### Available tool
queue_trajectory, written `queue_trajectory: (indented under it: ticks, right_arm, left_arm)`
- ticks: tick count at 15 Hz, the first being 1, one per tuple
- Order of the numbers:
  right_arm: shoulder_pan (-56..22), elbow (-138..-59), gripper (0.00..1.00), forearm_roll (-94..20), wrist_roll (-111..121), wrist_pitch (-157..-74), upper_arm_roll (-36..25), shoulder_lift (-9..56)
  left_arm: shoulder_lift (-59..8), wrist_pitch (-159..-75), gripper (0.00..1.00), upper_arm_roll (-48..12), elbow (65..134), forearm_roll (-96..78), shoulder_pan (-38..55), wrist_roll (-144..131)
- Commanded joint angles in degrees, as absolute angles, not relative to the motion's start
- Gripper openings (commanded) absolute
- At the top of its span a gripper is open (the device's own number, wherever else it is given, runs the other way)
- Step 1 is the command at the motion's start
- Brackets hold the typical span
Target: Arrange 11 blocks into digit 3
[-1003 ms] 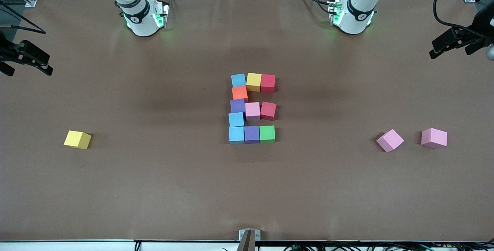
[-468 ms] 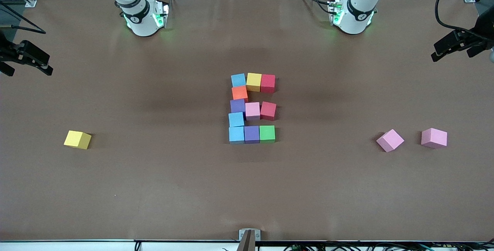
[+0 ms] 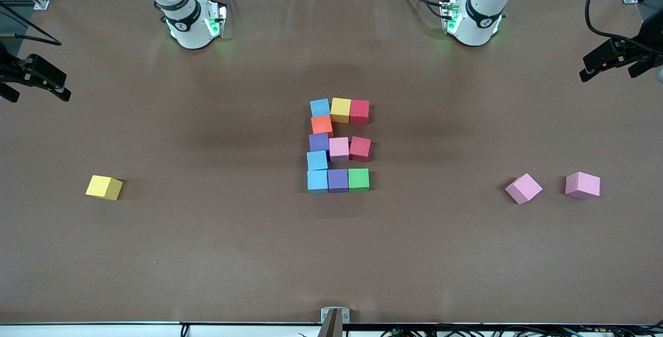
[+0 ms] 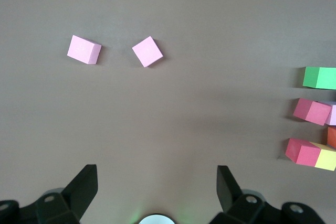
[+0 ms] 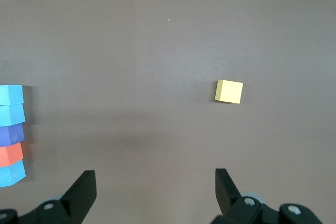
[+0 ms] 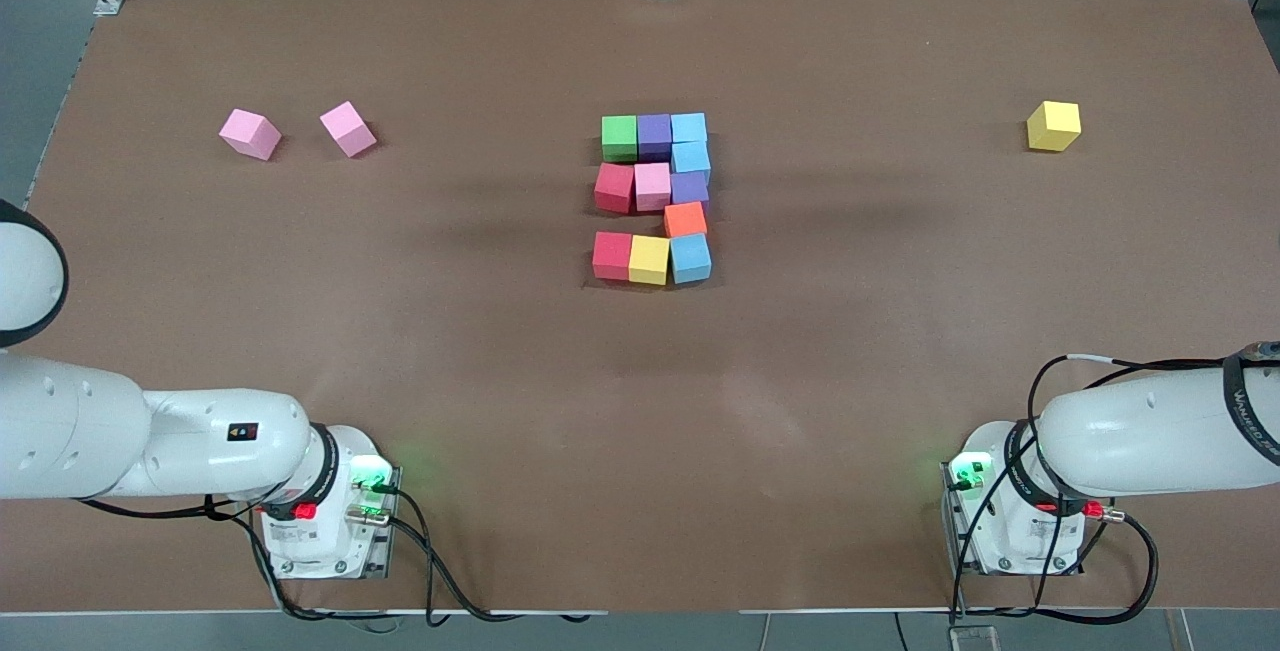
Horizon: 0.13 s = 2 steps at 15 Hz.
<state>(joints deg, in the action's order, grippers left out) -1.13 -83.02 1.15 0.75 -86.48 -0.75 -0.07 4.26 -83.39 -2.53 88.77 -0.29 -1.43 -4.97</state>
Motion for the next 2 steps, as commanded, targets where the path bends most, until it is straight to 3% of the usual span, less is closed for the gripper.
queue_trajectory:
  ticks: [1,2]
  right_arm:
    - [-1.0,-82.5,1.0,1.3,0.4,-86.0,-0.6,-0.1]
    - [-1.0,-82.5,1.0,1.3,0.4,-86.0,-0.7,0.1]
  left_arm:
    - [3.7,-82.8,1.0,-2.5,87.5,-0.4,-1.3,-3.9]
    - [3.7,-82.8,1.0,-2.5,87.5,-0.4,-1.3,-4.0]
